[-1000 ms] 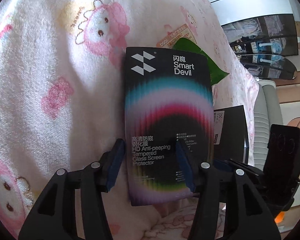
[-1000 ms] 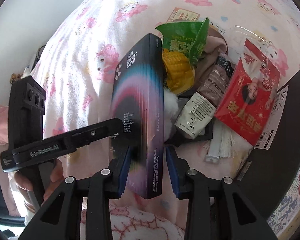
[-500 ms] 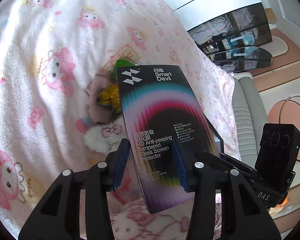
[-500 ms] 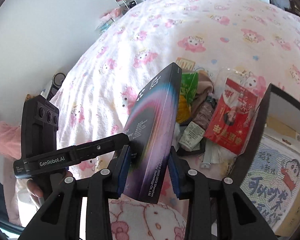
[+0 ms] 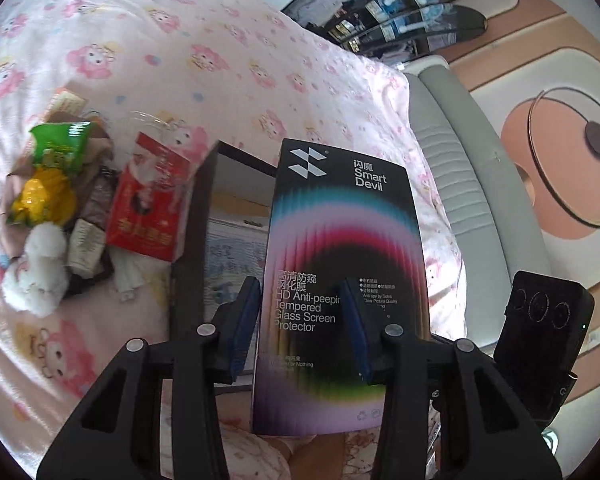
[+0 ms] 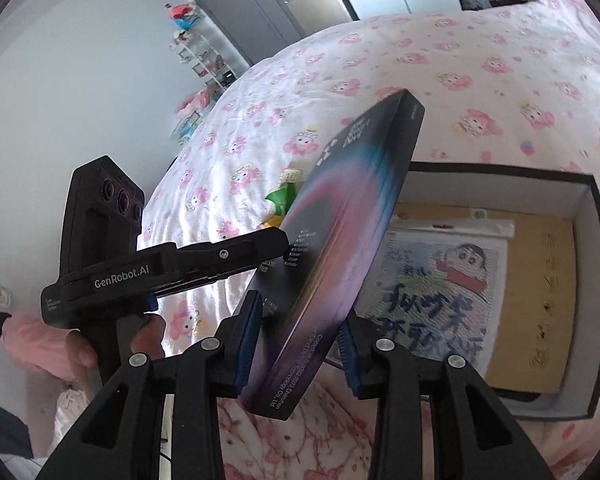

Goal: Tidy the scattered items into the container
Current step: 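Lift the Smart Devil box with the left gripper and carry it into the box, then lower the Smart Devil box upright beside the bead-art kit and release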

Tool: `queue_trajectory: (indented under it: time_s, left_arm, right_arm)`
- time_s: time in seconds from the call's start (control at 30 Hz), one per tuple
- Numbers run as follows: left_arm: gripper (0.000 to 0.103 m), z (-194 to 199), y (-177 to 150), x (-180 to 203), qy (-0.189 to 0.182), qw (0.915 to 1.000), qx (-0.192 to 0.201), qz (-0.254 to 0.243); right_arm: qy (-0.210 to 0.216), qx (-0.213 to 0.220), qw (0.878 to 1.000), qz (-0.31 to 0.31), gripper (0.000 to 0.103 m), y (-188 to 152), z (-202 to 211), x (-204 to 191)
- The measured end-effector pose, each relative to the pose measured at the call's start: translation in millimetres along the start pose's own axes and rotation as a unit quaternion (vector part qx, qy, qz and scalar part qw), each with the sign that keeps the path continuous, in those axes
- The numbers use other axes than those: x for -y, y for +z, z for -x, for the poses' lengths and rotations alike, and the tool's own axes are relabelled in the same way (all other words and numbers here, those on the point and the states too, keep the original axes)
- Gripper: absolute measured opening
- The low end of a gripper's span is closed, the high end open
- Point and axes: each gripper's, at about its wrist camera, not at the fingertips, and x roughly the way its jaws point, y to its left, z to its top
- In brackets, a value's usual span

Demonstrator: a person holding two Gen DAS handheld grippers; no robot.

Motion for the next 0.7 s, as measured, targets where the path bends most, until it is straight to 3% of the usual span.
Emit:
queue_trajectory:
  time_s: [0.17,0.37,0.7]
  left_arm:
    - [0.041,-70.6,-0.8,28.8,0.005,0.9979,-0.065,-0.004]
    - [0.041,-131.8,-9.7,36.4,0.035,0.9947,-0.096,-0.001]
    - [0.041,-151.0,-21.7,13.3,0.017,0.9948,-0.100,0.007]
  right_arm:
    - [-0.025,0.025,0.998,-0.058,0.032,-18.4,23.6,50.3]
    - [-0.010,0.000,0.994,-0.110,0.033,-35.1,5.9,106.2]
    - [-0.016,-0.036,0.992,-0.121,0.033,-39.6,-25.5,130.1]
